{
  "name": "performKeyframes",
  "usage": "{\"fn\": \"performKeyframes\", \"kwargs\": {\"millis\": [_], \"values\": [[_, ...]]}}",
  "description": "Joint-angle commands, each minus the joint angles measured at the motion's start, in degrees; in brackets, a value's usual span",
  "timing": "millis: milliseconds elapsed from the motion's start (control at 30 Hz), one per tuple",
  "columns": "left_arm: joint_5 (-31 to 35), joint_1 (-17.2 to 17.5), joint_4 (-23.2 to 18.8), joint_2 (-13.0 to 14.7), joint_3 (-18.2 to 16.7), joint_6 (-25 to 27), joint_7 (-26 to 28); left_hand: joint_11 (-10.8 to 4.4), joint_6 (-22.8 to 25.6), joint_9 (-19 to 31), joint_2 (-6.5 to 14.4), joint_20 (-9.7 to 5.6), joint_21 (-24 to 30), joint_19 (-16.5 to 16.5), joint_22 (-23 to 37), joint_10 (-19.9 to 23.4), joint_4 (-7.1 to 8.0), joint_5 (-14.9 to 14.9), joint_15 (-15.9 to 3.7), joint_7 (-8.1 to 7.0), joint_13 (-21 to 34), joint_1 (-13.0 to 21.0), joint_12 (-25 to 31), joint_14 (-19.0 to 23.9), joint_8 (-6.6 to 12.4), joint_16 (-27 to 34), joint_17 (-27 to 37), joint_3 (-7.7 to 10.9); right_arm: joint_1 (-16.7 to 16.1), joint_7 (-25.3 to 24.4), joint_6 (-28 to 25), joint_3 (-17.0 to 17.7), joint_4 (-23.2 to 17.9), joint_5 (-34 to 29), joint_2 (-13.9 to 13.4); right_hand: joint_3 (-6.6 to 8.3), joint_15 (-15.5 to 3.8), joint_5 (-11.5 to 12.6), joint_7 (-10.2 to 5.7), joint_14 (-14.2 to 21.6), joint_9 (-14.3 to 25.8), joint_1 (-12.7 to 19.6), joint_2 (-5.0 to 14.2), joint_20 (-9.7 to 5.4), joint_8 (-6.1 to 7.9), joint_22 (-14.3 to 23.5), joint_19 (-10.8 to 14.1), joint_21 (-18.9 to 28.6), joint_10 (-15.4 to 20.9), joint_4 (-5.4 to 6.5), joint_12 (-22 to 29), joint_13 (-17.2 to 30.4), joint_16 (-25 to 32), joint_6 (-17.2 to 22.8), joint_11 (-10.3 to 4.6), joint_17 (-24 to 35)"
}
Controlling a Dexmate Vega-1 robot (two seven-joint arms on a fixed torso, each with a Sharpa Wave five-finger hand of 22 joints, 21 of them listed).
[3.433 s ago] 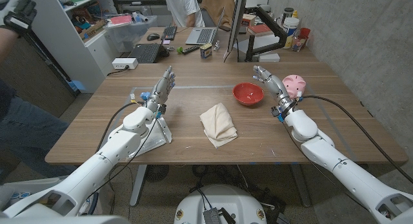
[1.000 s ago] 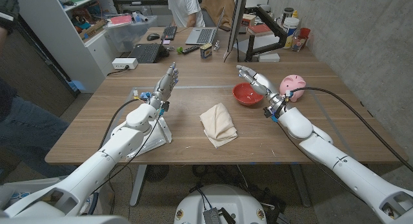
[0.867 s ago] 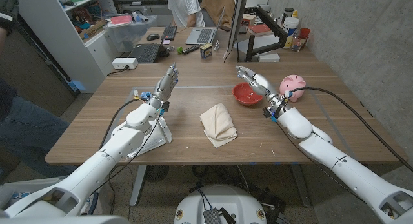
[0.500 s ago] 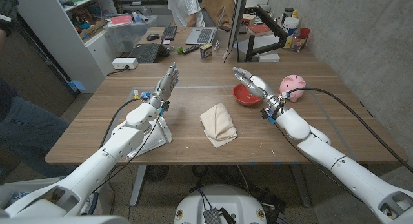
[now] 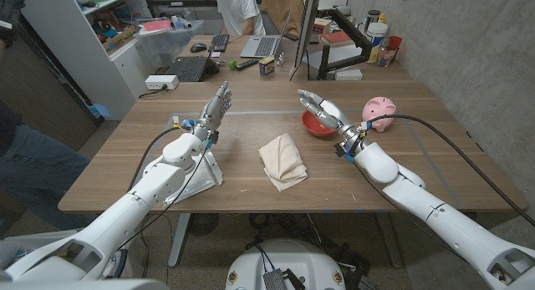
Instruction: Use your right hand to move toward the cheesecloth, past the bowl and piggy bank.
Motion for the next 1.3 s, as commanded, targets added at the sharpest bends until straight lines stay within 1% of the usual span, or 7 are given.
{"fn": "performKeyframes", "kwargs": {"millis": [33,300,667,700,767,1133,1300], "values": [[-0.1,-0.1,0.3,0.2,0.1,0.0,-0.5,-0.17,0.2,0.1,0.7,-1.88,-0.2,-0.5,0.1,-0.3,0.03,0.2,-0.02,-0.10,0.0,0.2,-0.3,-0.2,-0.12,-0.2,0.1,-0.32,-0.1,0.7,0.2,-0.6,-0.5,-0.6,-0.2,0.26,-0.19,0.4,-0.30,-0.2,0.3,0.7,0.17,-0.35,0.19,0.2,0.0,-0.1,0.1,-0.27,0.1,0.1,0.0,0.3,-0.22,0.1],[0.0,0.2,-0.6,0.6,-0.1,0.2,-0.2,0.01,0.3,0.1,0.8,-1.82,-0.2,-0.6,0.1,-0.3,0.03,0.3,0.00,-0.15,0.0,0.2,-0.3,-0.2,-0.12,-0.2,0.1,-0.41,-0.1,0.0,0.0,-0.7,-1.3,-2.6,-0.4,0.37,-0.28,0.4,-0.43,-0.2,0.3,1.0,0.33,-0.27,0.22,0.2,0.0,-0.4,-0.2,-0.51,0.0,0.1,-0.1,0.5,-0.91,0.0],[0.0,1.0,-1.6,1.1,-0.3,0.4,0.2,0.52,0.6,0.1,0.9,-1.86,-0.2,-0.7,0.1,-0.4,0.01,0.3,0.28,0.05,0.0,0.2,-0.3,-0.2,-0.08,-0.2,0.1,-0.56,-0.7,-0.8,0.0,-0.8,-2.6,-5.2,-1.0,0.53,-0.39,0.4,-1.99,-0.1,0.3,1.6,0.57,-0.05,0.41,0.2,-0.1,-0.9,-0.3,-0.93,0.0,0.1,0.0,1.2,-1.34,0.0],[0.1,1.1,-1.7,1.1,-0.3,0.4,0.2,0.50,0.6,0.1,0.9,-1.88,-0.2,-0.8,0.1,-0.4,0.01,0.3,0.28,0.06,0.0,0.2,-0.3,-0.2,-0.07,-0.2,0.1,-0.57,-0.7,-1.0,0.2,-0.8,-2.6,-5.6,-0.9,0.60,-0.22,0.3,-2.49,-0.2,0.3,1.8,0.65,0.09,0.43,0.2,-0.1,-1.1,-0.8,-1.15,-0.2,0.1,-0.1,1.3,-2.56,0.0],[0.1,1.2,-1.9,1.2,-0.3,0.4,0.4,0.50,0.6,0.1,0.9,-1.85,-0.2,-0.8,0.1,-0.4,0.00,0.3,0.30,0.01,0.0,0.2,-0.3,-0.2,-0.08,-0.2,0.1,-0.59,-0.8,-1.2,0.3,-0.8,-2.8,-6.1,-1.1,0.63,-0.25,0.3,-3.36,-0.2,0.3,2.1,0.69,0.20,0.66,0.2,-0.1,-1.4,-0.4,-1.39,0.0,0.1,-0.1,2.1,-3.38,0.0],[0.3,1.6,-2.7,1.4,-0.5,0.5,0.9,0.45,0.8,0.1,1.0,-1.83,-0.2,-0.8,0.1,-0.3,-0.01,0.3,0.34,-0.18,0.0,0.2,-0.3,-0.2,-0.06,-0.2,0.1,-0.72,-0.6,-2.2,0.7,-1.1,-3.2,-9.6,-1.4,0.87,-0.07,0.3,-4.46,-0.2,0.3,2.9,0.95,0.76,0.74,0.2,-0.2,-2.0,-0.4,-1.96,0.0,0.1,-0.1,2.8,-4.41,-0.1],[0.4,1.7,-2.9,1.2,-0.4,0.6,1.2,1.07,0.9,0.1,1.0,-1.76,-0.2,-0.8,0.1,-0.3,-0.02,0.3,0.53,-0.26,0.0,0.3,-0.3,0.0,-0.03,-0.1,0.1,-0.81,-0.5,-3.4,1.2,-1.2,-2.7,-11.0,-1.1,0.90,-0.09,0.2,-5.74,0.3,0.3,3.5,0.93,1.54,1.30,0.3,-0.2,-2.6,0.8,-2.58,0.5,0.0,0.0,5.2,-6.67,-0.1]]}}
